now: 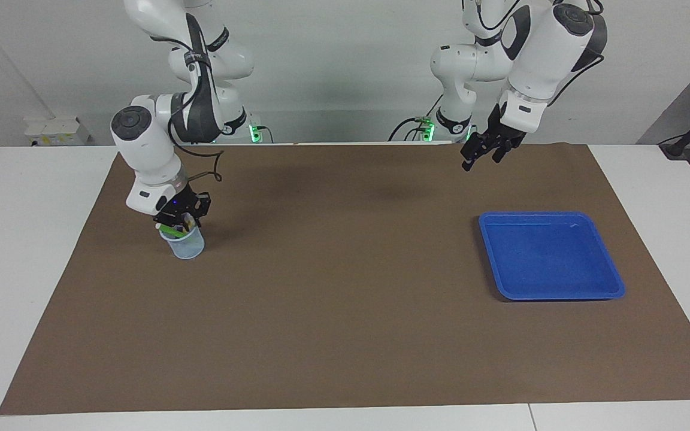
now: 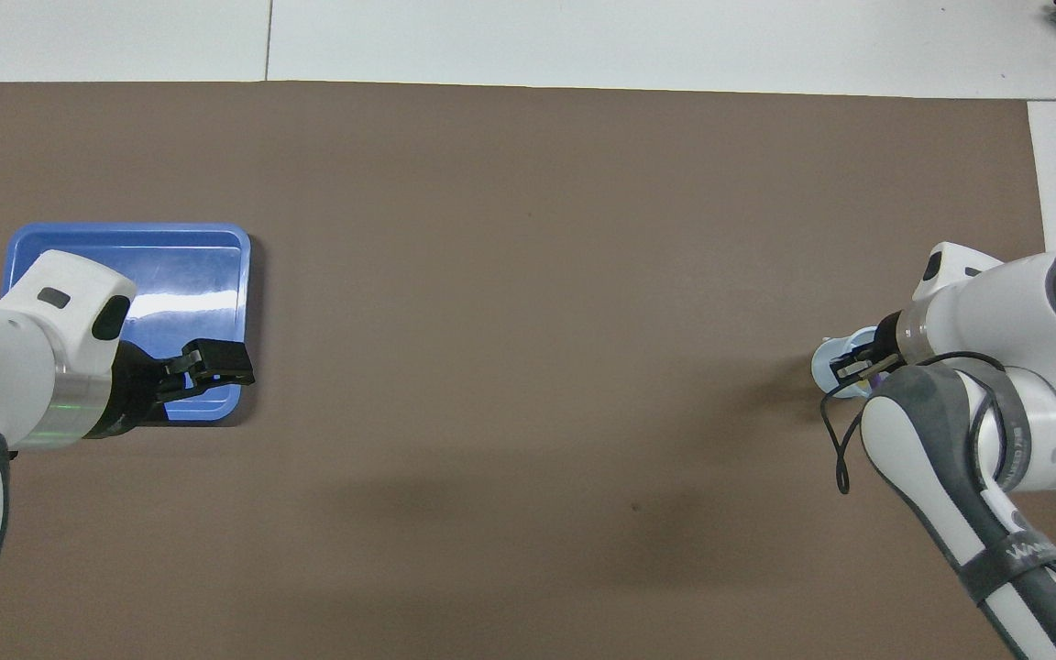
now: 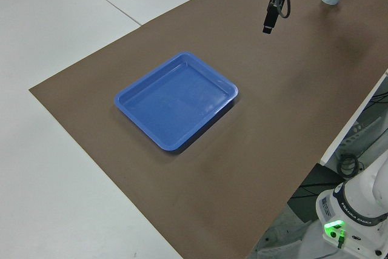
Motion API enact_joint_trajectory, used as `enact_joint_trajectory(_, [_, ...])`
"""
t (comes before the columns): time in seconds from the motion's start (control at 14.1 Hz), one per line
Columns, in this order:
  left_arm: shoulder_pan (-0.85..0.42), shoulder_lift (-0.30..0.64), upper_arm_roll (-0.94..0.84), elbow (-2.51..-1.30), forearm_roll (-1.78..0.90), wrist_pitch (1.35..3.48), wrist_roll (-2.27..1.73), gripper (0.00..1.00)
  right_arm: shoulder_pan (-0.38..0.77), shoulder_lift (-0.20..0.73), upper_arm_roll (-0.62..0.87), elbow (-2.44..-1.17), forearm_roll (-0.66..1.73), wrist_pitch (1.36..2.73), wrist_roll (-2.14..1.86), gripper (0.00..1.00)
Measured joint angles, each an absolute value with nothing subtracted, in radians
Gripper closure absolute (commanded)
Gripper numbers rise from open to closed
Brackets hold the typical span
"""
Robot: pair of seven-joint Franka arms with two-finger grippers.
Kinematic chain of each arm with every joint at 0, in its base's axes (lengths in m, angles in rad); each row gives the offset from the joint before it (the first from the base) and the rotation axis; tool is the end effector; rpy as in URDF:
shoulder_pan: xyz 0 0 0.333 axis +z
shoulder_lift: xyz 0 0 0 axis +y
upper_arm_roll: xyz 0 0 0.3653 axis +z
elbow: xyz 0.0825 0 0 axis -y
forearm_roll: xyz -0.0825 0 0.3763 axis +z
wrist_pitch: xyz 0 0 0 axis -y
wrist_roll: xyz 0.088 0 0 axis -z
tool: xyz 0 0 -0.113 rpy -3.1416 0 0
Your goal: Right arm passes pens to left for tray arrangement
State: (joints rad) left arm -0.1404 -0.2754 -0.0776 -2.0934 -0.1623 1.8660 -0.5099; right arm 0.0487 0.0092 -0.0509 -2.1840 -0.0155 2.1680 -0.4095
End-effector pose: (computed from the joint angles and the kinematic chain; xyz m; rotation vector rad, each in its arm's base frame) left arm 0.4443 -0.1162 0.5866 2.9555 0.5042 -0.0053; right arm 0.5248 -0.0018 0.4300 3.0659 0.6474 -0.0429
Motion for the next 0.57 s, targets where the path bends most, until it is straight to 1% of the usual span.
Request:
enact_joint_trajectory(0.07, [-0.141,-0.275,-0.078,-2.094,-0.162,1.868,-0.514,0.0,0.046,0.005,-0.051,-2.183,-0.01,2.168,-0.429,0.93])
enact_joint_trajectory(0.14, [-0.141,-0.275,-0.078,-2.094,-0.162,1.868,-0.517,0.0,0.044,-0.002,-0.051,-2.18,-0.01,2.167,-0.442,0.97])
enact_joint_trajectory(0.28, [-0.141,-0.275,-0.078,-2.095,-0.162,1.868,-0.52,0.0,0.021,-0.008,-0.051,-2.178,-0.01,2.165,-0.476,1.0])
enact_joint_trajectory(0.57, [-0.144,-0.276,-0.078,-2.097,-0.182,1.868,-0.529,0.0,-0.006,-0.008,-0.052,-2.168,-0.01,2.138,-0.52,1.0])
